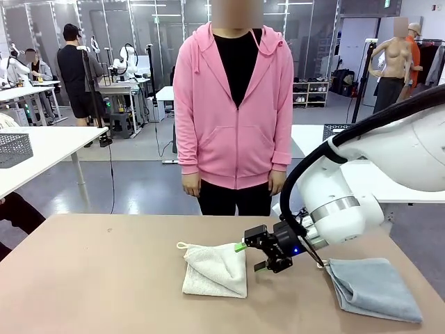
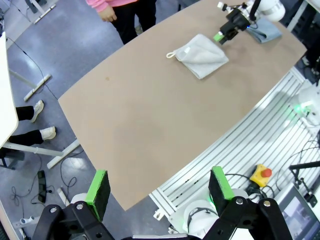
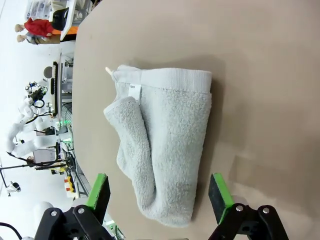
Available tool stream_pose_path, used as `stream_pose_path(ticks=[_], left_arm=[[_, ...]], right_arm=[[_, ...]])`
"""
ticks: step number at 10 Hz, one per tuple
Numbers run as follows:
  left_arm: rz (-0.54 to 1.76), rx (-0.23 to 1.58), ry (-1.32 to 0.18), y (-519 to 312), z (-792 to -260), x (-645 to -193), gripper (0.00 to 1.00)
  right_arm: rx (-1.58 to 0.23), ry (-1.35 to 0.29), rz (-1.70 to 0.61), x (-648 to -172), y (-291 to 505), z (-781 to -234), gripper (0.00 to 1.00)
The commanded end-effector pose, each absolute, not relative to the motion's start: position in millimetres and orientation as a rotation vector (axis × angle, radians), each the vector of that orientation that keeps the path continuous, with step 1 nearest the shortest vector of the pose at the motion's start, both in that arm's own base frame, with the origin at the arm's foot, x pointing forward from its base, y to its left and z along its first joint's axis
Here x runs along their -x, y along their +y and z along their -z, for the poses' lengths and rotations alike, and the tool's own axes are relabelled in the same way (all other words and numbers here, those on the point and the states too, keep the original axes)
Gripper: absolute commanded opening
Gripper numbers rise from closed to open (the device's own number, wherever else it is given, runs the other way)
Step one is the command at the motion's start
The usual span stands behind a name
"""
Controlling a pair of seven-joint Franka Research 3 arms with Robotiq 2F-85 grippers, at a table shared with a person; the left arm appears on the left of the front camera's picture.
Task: Fold the towels and place them in the basket.
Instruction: Stack the folded Towel with hook on the right side of the table.
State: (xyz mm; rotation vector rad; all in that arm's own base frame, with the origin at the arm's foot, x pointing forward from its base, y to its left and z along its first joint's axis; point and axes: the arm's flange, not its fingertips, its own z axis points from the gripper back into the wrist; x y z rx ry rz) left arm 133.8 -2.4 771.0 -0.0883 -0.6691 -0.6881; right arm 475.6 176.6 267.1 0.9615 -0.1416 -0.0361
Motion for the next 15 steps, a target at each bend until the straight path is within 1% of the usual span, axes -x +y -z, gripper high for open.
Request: stream_pose_path(ticks=[1,6,8,9,10,11,12,15], left_arm=[[0.697,0.088,-0.674,-3.0,-772.8,-131.6,1.00],[0.697,0.088,-0.674,-3.0,-772.8,-131.6,1.00],[0.697,0.088,-0.674,-3.0,-772.8,-131.6,1.00],[0.697,0.088,-0.674,-3.0,-772.8,-131.6,1.00],[0.697,0.088,-0.674,-3.0,-772.8,-131.6,1.00],[0.697,0.088,-0.674,-3.0,-772.8,-131.6,1.00],[0.697,0.088,-0.674,-3.0,-772.8,-131.6,1.00],[0.697,0.088,-0.674,-3.0,-772.8,-131.6,1.00]], right_arm=[[-0.955,-0.139,0.045,-484.4,184.7,-260.4,1.00],[-0.963,-0.099,0.082,-493.4,197.6,-247.8,1.00],[-0.940,-0.099,0.099,-495.8,203.1,-246.3,1.00],[-0.946,-0.107,0.094,-495.7,204.3,-246.3,0.62],[-0.943,-0.109,0.086,-495.3,206.5,-246.9,0.42],[-0.937,-0.106,0.083,-495.6,208.4,-247.3,0.03],[-0.935,-0.101,0.081,-495.6,211.1,-248.4,0.00],[-0.920,-0.114,0.078,-491.1,214.7,-255.2,0.00]])
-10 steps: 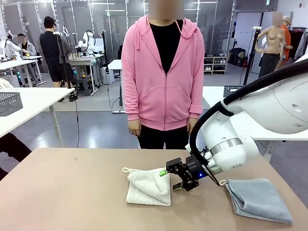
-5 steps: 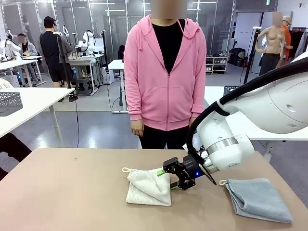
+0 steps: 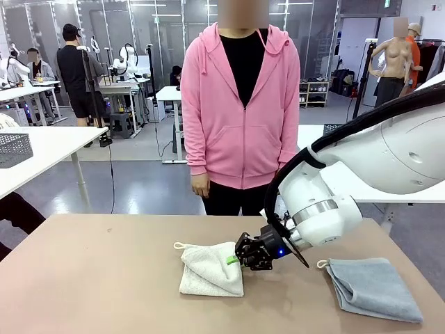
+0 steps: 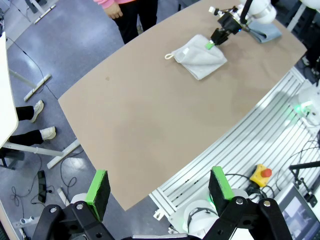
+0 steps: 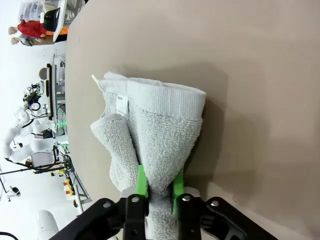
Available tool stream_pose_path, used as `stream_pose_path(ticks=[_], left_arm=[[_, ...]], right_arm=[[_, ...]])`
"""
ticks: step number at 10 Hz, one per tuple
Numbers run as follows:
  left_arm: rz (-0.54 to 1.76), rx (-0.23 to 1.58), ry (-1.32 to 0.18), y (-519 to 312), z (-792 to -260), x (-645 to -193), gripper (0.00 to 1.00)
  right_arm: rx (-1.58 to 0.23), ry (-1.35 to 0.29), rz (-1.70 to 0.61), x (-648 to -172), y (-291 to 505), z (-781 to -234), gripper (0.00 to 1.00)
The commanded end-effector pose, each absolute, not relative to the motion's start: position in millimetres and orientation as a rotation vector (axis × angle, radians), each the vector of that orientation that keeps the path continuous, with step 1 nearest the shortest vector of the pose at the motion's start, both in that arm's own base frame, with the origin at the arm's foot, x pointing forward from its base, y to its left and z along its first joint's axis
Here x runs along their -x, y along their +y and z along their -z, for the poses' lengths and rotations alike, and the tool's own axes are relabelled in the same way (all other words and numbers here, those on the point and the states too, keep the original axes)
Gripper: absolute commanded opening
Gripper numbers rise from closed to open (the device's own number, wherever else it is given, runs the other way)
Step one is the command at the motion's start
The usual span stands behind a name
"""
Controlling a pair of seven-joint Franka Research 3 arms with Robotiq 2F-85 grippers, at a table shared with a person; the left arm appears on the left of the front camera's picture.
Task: Fold the towels and place them in the basket.
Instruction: Stack the folded Towel with hook on the right side of the table.
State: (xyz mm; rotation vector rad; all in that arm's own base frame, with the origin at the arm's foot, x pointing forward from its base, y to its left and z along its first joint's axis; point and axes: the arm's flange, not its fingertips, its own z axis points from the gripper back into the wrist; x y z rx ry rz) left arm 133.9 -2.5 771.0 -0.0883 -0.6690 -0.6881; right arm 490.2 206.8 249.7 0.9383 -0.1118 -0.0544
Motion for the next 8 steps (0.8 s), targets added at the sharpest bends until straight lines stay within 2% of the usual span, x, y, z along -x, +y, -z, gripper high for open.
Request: stream_pose_path(ticks=[1,5,6,8], left_arm=[[0.697,0.088,-0.674,-3.0,-772.8,-131.6,1.00],[0.697,0.088,-0.674,-3.0,-772.8,-131.6,1.00],[0.697,0.088,-0.674,-3.0,-772.8,-131.6,1.00],[0.697,0.088,-0.674,-3.0,-772.8,-131.6,1.00]], right_arm=[[-0.914,-0.118,0.079,-489.8,215.2,-256.9,0.00],[-0.866,-0.107,0.098,-479.3,218.8,-275.4,0.00],[-0.914,-0.125,0.059,-487.6,213.7,-258.1,0.00],[-0.914,-0.125,0.059,-487.6,213.7,-258.1,0.00]])
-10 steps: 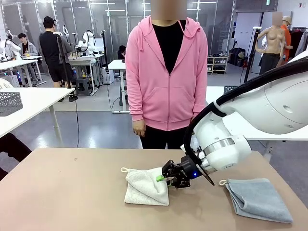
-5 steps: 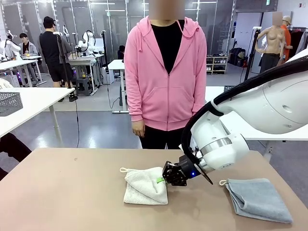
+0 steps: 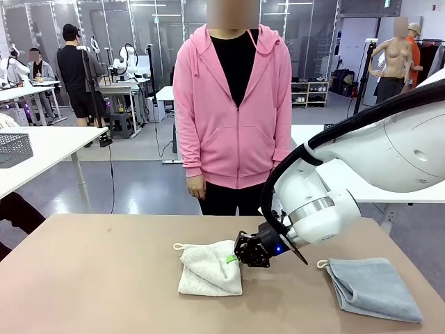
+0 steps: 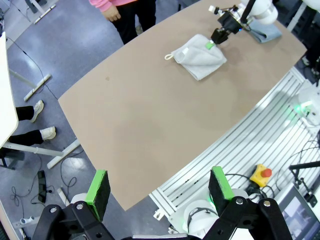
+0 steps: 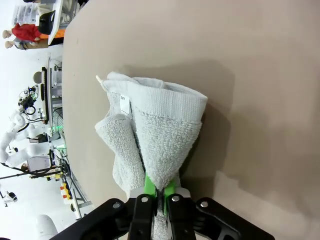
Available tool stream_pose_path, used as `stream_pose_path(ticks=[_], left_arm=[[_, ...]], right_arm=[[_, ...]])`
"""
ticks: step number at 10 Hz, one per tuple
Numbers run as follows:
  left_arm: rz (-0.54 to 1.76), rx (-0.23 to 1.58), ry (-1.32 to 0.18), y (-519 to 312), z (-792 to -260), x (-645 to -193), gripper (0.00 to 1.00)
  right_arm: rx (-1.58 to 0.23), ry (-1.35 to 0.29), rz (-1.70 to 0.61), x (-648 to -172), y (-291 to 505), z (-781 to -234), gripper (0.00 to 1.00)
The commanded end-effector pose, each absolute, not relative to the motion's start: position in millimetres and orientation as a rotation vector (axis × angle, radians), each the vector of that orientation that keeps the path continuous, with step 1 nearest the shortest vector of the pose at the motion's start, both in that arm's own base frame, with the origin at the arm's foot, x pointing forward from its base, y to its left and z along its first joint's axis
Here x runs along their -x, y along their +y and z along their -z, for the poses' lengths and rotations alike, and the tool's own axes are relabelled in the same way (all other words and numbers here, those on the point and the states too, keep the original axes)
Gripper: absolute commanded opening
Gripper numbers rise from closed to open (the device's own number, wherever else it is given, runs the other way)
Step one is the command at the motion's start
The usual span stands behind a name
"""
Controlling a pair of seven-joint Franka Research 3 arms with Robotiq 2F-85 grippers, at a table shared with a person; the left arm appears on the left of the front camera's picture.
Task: Fold the towels and place them in the basket.
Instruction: Stack the folded Towel with hook on the right side of the table.
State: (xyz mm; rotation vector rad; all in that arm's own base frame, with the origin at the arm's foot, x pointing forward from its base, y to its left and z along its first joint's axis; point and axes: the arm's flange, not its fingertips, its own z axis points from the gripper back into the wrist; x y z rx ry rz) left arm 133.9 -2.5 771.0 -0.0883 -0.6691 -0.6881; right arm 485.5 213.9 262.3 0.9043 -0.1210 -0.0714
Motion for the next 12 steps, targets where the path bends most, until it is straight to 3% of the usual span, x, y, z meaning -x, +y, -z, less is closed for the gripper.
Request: stream_pose_path(ticks=[1,2,3,7,9,12], left_arm=[[0.697,0.088,-0.674,-3.0,-772.8,-131.6,1.00],[0.697,0.088,-0.674,-3.0,-772.8,-131.6,1.00],[0.697,0.088,-0.674,-3.0,-772.8,-131.6,1.00],[0.697,0.088,-0.674,-3.0,-772.8,-131.6,1.00],[0.697,0.088,-0.674,-3.0,-772.8,-131.6,1.00],[0.697,0.088,-0.674,-3.0,-772.8,-131.6,1.00]], right_arm=[[-0.914,-0.125,0.059,-487.6,213.7,-258.1,0.00],[-0.914,-0.125,0.059,-487.6,213.7,-258.1,0.00],[-0.904,-0.119,0.073,-485.8,213.3,-260.6,0.07],[-0.708,-0.305,-0.111,-476.3,228.5,-386.8,0.07],[-0.613,-0.410,-0.230,-459.9,244.7,-419.3,0.07],[-0.627,-0.406,-0.236,-445.6,229.3,-441.5,0.07]])
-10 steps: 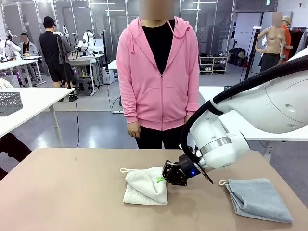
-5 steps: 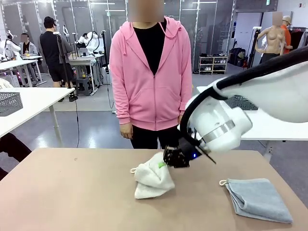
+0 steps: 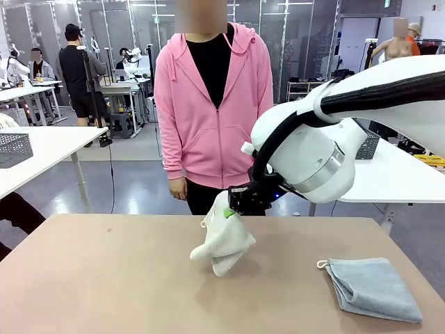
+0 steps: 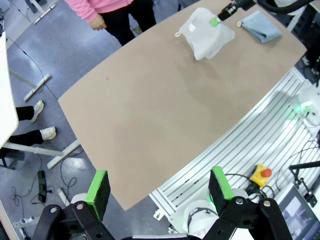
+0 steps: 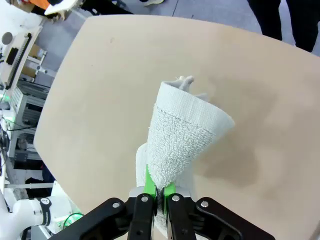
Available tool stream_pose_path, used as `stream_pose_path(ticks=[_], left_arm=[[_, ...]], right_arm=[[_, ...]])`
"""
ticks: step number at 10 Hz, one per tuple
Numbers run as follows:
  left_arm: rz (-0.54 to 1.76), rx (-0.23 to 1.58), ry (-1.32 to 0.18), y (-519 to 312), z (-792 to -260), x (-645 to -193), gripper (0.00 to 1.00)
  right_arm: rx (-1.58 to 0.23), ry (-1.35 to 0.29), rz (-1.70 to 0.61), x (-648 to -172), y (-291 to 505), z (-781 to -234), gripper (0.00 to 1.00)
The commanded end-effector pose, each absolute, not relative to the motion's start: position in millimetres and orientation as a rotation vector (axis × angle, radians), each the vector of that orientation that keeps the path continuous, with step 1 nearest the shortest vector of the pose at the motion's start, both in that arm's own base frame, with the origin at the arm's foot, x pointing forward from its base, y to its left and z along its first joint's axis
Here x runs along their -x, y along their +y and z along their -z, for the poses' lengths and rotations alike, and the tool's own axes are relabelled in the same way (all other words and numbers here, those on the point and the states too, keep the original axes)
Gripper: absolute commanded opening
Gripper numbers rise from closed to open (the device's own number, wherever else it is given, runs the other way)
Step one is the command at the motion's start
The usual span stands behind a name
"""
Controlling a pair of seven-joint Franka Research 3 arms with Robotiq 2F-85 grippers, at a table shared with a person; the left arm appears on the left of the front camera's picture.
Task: Fold the towels and place them in the basket.
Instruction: Stack the folded Towel with hook on the right side of the table.
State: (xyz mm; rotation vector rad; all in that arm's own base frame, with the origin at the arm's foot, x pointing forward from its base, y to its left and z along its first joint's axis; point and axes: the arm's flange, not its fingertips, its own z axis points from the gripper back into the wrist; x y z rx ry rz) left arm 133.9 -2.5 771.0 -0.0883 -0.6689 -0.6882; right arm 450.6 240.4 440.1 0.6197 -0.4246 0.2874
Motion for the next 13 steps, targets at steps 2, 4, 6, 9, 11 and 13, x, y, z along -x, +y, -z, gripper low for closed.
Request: stream_pose_path(ticks=[2,4,6,9,11,13], left_arm=[[0.697,0.088,-0.674,-3.0,-772.8,-131.6,1.00],[0.697,0.088,-0.674,-3.0,-772.8,-131.6,1.00],[0.697,0.088,-0.674,-3.0,-772.8,-131.6,1.00],[0.697,0.088,-0.674,-3.0,-772.8,-131.6,1.00],[0.697,0.088,-0.674,-3.0,-772.8,-131.6,1.00],[0.697,0.088,-0.674,-3.0,-772.8,-131.6,1.00]], right_arm=[[-0.670,-0.379,-0.177,-426.9,193.2,-454.2,0.07],[-0.697,-0.369,-0.130,-401.9,148.7,-471.5,0.07],[-0.716,-0.336,-0.070,-386.9,99.7,-487.0,0.07],[-0.726,-0.288,-0.027,-376.3,29.9,-484.3,0.07],[-0.747,-0.263,-0.016,-383.7,-13.4,-464.4,0.07],[-0.735,-0.278,-0.083,-389.2,-42.1,-449.3,0.07]])
